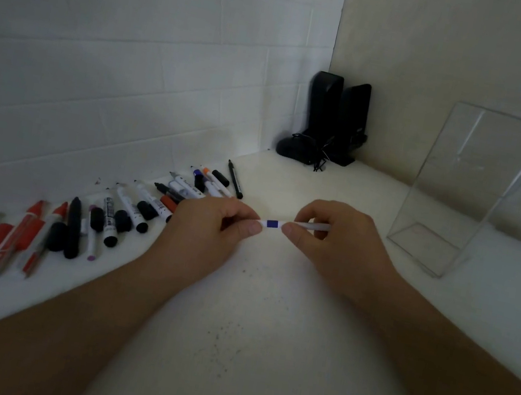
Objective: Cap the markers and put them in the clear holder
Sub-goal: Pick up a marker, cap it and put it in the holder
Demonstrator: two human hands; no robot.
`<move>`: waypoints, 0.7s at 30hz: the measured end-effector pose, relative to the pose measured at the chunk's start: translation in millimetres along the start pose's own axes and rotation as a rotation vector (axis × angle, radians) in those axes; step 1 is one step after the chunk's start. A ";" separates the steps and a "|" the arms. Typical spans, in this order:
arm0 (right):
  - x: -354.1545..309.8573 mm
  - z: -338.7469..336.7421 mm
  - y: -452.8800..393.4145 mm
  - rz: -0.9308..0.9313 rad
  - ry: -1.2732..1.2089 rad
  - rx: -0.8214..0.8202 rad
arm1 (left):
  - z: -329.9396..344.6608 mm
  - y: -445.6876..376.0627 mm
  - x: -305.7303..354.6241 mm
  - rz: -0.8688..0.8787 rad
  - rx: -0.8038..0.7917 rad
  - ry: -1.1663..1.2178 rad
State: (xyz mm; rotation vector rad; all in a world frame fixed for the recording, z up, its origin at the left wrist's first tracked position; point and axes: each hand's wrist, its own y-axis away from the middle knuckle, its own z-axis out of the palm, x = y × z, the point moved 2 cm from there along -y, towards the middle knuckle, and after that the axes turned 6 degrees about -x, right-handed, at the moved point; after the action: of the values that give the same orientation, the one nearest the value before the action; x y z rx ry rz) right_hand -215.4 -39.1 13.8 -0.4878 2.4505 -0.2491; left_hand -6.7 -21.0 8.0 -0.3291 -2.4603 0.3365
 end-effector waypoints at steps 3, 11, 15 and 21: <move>0.9 1.1 1.9 0.015 -0.065 -0.023 | -0.1 0.1 -0.4 -0.002 -0.023 0.028; 1.6 8.0 0.2 0.036 -0.187 -0.050 | -2.7 2.2 -2.2 0.007 0.069 0.116; 0.2 13.0 -0.3 0.048 -0.213 -0.048 | -3.4 1.1 -0.2 0.038 0.103 0.043; -10.0 3.7 7.1 0.069 -0.268 -0.010 | -8.5 3.2 13.5 0.001 -0.007 0.109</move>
State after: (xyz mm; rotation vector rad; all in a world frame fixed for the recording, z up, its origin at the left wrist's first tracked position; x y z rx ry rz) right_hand -207.8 -28.9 14.2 -0.4108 2.2030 -0.1331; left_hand -11.4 -12.4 21.0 -0.3422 -2.3551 0.3020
